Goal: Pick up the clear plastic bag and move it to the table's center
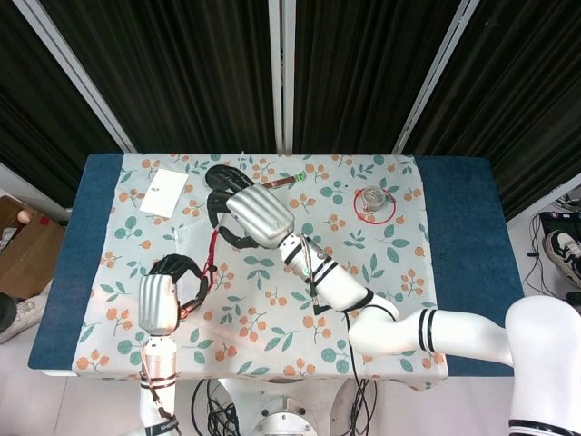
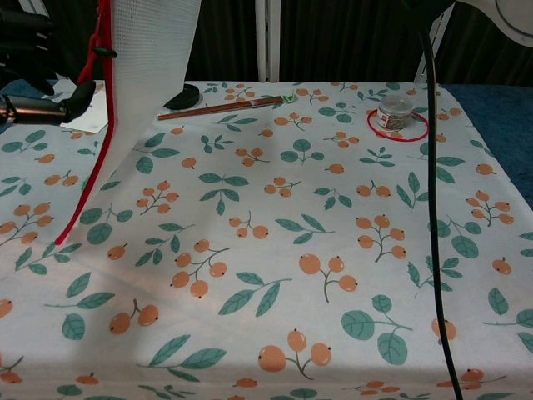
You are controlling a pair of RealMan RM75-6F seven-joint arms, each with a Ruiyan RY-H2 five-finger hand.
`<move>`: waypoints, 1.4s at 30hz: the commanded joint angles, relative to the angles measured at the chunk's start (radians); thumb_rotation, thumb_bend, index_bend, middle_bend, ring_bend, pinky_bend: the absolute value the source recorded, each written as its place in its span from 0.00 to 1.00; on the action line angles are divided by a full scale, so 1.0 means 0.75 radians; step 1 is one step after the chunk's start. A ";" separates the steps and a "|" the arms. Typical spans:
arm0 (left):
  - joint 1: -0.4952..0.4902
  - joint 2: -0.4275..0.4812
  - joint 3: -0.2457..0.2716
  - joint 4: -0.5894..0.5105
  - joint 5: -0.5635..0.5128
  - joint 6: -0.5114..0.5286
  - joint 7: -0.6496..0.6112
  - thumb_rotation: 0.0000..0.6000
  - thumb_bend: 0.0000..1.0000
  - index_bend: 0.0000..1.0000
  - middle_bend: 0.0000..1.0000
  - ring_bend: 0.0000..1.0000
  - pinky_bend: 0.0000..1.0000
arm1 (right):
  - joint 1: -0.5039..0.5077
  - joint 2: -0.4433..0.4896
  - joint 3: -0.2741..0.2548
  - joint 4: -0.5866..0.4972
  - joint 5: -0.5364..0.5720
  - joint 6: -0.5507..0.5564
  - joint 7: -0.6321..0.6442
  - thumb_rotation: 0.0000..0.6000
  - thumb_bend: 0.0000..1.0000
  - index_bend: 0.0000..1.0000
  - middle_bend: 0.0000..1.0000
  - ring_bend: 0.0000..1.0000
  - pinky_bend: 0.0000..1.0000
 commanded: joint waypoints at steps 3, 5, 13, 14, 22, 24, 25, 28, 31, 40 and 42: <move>0.018 0.002 0.026 0.059 -0.044 -0.033 -0.013 1.00 0.37 0.73 0.51 0.39 0.44 | -0.018 0.026 0.012 -0.028 -0.014 0.030 0.017 1.00 0.52 0.87 0.34 0.08 0.03; 0.024 0.000 0.037 0.088 -0.062 -0.049 -0.021 1.00 0.37 0.73 0.51 0.39 0.44 | -0.027 0.040 0.013 -0.042 -0.025 0.042 0.019 1.00 0.52 0.87 0.34 0.08 0.03; 0.020 -0.009 0.069 0.177 -0.090 -0.118 -0.022 1.00 0.37 0.73 0.51 0.39 0.44 | -0.097 0.114 -0.021 -0.114 -0.064 0.087 0.033 1.00 0.52 0.87 0.34 0.09 0.03; 0.015 -0.011 0.073 0.189 -0.095 -0.136 -0.017 1.00 0.37 0.73 0.51 0.39 0.44 | -0.108 0.123 -0.029 -0.120 -0.074 0.092 0.039 1.00 0.52 0.87 0.34 0.09 0.03; -0.012 -0.011 0.089 0.242 -0.127 -0.229 0.028 1.00 0.37 0.73 0.51 0.39 0.44 | -0.181 0.203 -0.061 -0.175 -0.145 0.124 0.089 1.00 0.52 0.87 0.35 0.09 0.03; -0.020 -0.010 0.088 0.253 -0.136 -0.250 0.036 1.00 0.37 0.73 0.51 0.39 0.44 | -0.207 0.232 -0.068 -0.194 -0.169 0.142 0.104 1.00 0.52 0.87 0.35 0.09 0.03; -0.027 -0.009 0.086 0.263 -0.139 -0.263 0.041 1.00 0.37 0.73 0.51 0.38 0.44 | -0.223 0.249 -0.071 -0.204 -0.180 0.153 0.114 1.00 0.52 0.87 0.35 0.09 0.03; -0.045 -0.007 0.079 0.284 -0.149 -0.298 0.044 1.00 0.37 0.73 0.51 0.38 0.44 | -0.258 0.285 -0.073 -0.222 -0.201 0.179 0.141 1.00 0.52 0.87 0.35 0.09 0.03; -0.066 -0.004 0.072 0.316 -0.153 -0.329 0.052 1.00 0.37 0.73 0.51 0.39 0.44 | -0.296 0.325 -0.073 -0.241 -0.218 0.205 0.171 1.00 0.52 0.87 0.35 0.09 0.03; -0.096 0.019 0.072 0.358 -0.192 -0.404 0.087 1.00 0.37 0.73 0.51 0.39 0.44 | -0.380 0.425 -0.068 -0.277 -0.263 0.249 0.274 1.00 0.52 0.87 0.35 0.09 0.03; -0.098 0.025 0.077 0.355 -0.207 -0.421 0.094 1.00 0.37 0.73 0.51 0.38 0.44 | -0.396 0.446 -0.070 -0.281 -0.275 0.253 0.296 1.00 0.52 0.87 0.35 0.09 0.03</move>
